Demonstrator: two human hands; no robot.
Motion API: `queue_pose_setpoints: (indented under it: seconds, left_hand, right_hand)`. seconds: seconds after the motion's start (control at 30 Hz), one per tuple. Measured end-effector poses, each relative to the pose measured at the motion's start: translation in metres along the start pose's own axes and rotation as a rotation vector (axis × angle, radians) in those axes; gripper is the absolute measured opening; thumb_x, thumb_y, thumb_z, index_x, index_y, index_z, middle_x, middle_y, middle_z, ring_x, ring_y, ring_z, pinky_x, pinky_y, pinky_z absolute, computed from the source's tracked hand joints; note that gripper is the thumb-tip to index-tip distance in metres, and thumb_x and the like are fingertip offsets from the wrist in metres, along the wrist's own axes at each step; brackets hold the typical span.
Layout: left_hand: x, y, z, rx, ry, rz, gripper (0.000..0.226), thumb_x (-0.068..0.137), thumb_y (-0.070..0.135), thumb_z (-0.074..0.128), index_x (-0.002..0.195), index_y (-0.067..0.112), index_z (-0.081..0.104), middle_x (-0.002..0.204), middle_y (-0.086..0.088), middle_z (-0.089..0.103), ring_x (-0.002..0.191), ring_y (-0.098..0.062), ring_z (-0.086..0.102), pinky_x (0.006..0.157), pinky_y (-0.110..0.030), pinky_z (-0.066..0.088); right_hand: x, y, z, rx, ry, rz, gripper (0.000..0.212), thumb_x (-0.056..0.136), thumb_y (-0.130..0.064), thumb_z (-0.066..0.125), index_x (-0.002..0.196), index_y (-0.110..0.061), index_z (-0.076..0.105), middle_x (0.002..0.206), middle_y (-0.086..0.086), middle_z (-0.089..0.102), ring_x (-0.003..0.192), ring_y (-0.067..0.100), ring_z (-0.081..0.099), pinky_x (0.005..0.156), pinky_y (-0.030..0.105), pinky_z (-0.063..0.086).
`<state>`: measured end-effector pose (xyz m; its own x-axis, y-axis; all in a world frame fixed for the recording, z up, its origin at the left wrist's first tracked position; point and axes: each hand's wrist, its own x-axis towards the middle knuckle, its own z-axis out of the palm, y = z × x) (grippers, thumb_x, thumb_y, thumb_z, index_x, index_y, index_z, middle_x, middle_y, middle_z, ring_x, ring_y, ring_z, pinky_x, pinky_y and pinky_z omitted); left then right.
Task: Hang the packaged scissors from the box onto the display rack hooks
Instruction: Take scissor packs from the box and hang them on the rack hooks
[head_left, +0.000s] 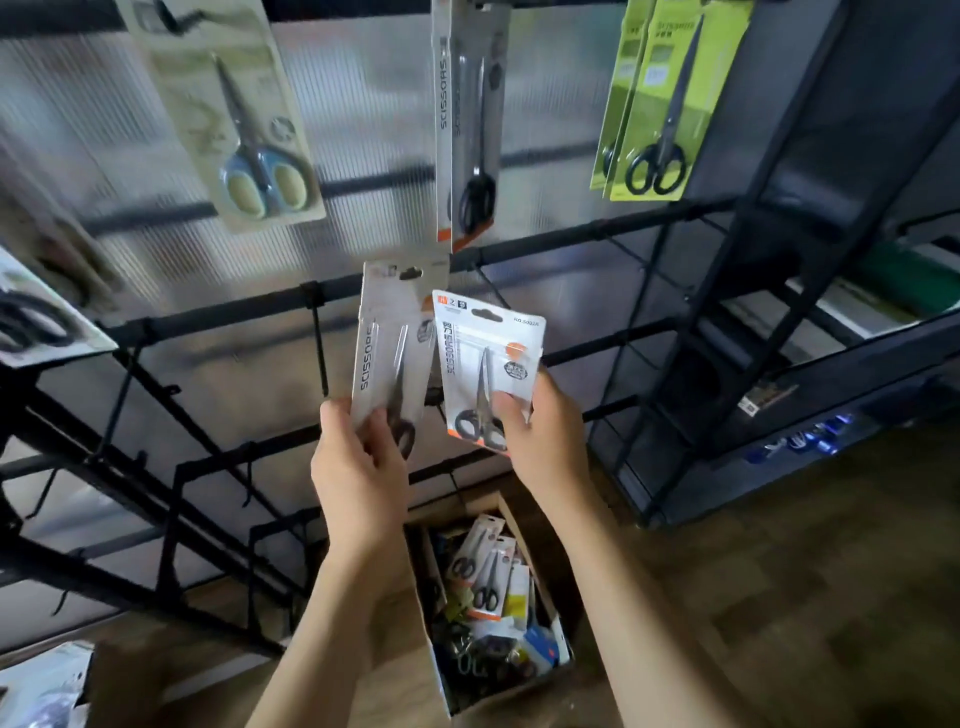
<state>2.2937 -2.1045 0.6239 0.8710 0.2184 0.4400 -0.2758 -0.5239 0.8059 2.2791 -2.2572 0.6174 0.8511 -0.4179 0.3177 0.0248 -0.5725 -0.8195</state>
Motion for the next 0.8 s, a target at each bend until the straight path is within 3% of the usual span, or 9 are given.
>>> queue_pose_setpoints:
  seconds: [0.1, 0.17, 0.23, 0.3, 0.37, 0.47, 0.53, 0.63, 0.8]
  left_hand:
    - [0.012, 0.020, -0.005, -0.052, 0.050, 0.001, 0.008, 0.093, 0.010, 0.052, 0.093, 0.010, 0.044, 0.066, 0.005, 0.056, 0.062, -0.025, 0.056, 0.059, -0.028, 0.038]
    - [0.021, 0.032, -0.009, -0.100, 0.075, -0.002, 0.011, 0.093, 0.010, 0.053, 0.091, 0.012, 0.043, 0.065, 0.016, 0.053, 0.058, -0.008, 0.054, 0.056, -0.021, 0.038]
    - [0.030, 0.044, -0.014, -0.139, 0.090, 0.027, 0.012, 0.093, 0.008, 0.054, 0.089, 0.012, 0.043, 0.066, 0.019, 0.053, 0.057, 0.002, 0.055, 0.052, -0.009, 0.036]
    - [0.039, 0.057, -0.018, -0.177, 0.108, 0.052, 0.011, 0.093, 0.007, 0.054, 0.089, 0.010, 0.044, 0.066, 0.017, 0.054, 0.058, 0.008, 0.055, 0.052, -0.005, 0.037]
    - [0.046, 0.069, -0.022, -0.222, 0.131, 0.066, 0.010, 0.093, 0.007, 0.054, 0.091, 0.010, 0.045, 0.068, 0.016, 0.055, 0.059, 0.009, 0.056, 0.054, -0.005, 0.039]
    - [0.055, 0.086, -0.023, -0.244, 0.171, 0.093, 0.010, 0.092, 0.006, 0.054, 0.090, 0.009, 0.045, 0.068, 0.013, 0.053, 0.059, 0.009, 0.055, 0.053, -0.003, 0.037]
    - [0.060, 0.094, -0.022, -0.262, 0.186, 0.095, 0.010, 0.092, 0.006, 0.055, 0.090, 0.010, 0.046, 0.070, 0.014, 0.054, 0.062, 0.011, 0.055, 0.054, -0.002, 0.037]
    - [0.063, 0.100, -0.023, -0.275, 0.194, 0.101, 0.009, 0.093, 0.007, 0.055, 0.090, 0.009, 0.047, 0.069, 0.012, 0.054, 0.060, 0.008, 0.055, 0.052, -0.004, 0.038]
    - [0.063, 0.102, -0.028, -0.250, 0.218, 0.099, 0.008, 0.093, 0.006, 0.054, 0.090, 0.007, 0.047, 0.063, 0.011, 0.051, 0.059, 0.007, 0.055, 0.049, -0.005, 0.038]
  right_hand:
    - [0.014, -0.015, -0.008, 0.016, 0.039, -0.044, 0.026, 0.094, -0.016, 0.055, 0.117, -0.003, 0.056, 0.114, 0.008, 0.067, 0.099, 0.018, 0.065, 0.071, 0.017, 0.051]
    - [0.023, -0.028, -0.014, 0.053, 0.078, -0.083, 0.024, 0.094, -0.016, 0.055, 0.115, -0.004, 0.054, 0.114, 0.006, 0.066, 0.097, 0.013, 0.063, 0.071, 0.011, 0.049]
    - [0.031, -0.043, -0.020, 0.093, 0.126, -0.123, 0.019, 0.094, -0.012, 0.055, 0.109, -0.002, 0.052, 0.111, 0.007, 0.065, 0.088, 0.006, 0.056, 0.063, -0.001, 0.040]
    - [0.041, -0.057, -0.026, 0.136, 0.158, -0.155, 0.016, 0.094, -0.011, 0.055, 0.105, -0.001, 0.051, 0.108, 0.006, 0.064, 0.083, -0.001, 0.051, 0.060, -0.003, 0.037]
    - [0.052, -0.070, -0.033, 0.166, 0.183, -0.194, 0.018, 0.094, -0.011, 0.055, 0.107, 0.001, 0.052, 0.106, -0.002, 0.061, 0.083, -0.008, 0.048, 0.062, -0.003, 0.036]
    - [0.067, -0.082, -0.042, 0.163, 0.192, -0.241, 0.016, 0.094, -0.015, 0.055, 0.101, -0.002, 0.052, 0.095, -0.004, 0.061, 0.075, 0.005, 0.053, 0.059, 0.007, 0.038]
    - [0.077, -0.086, -0.050, 0.175, 0.194, -0.251, 0.015, 0.094, -0.016, 0.055, 0.097, -0.003, 0.051, 0.088, -0.004, 0.061, 0.068, 0.003, 0.050, 0.058, 0.009, 0.038]
    - [0.090, -0.089, -0.065, 0.193, 0.226, -0.261, 0.015, 0.094, -0.015, 0.055, 0.104, -0.003, 0.053, 0.095, -0.010, 0.058, 0.077, -0.005, 0.048, 0.062, -0.001, 0.035]
    - [0.111, -0.092, -0.087, 0.212, 0.253, -0.266, 0.017, 0.095, -0.015, 0.053, 0.110, -0.007, 0.052, 0.106, -0.008, 0.058, 0.091, 0.005, 0.052, 0.067, 0.012, 0.036]
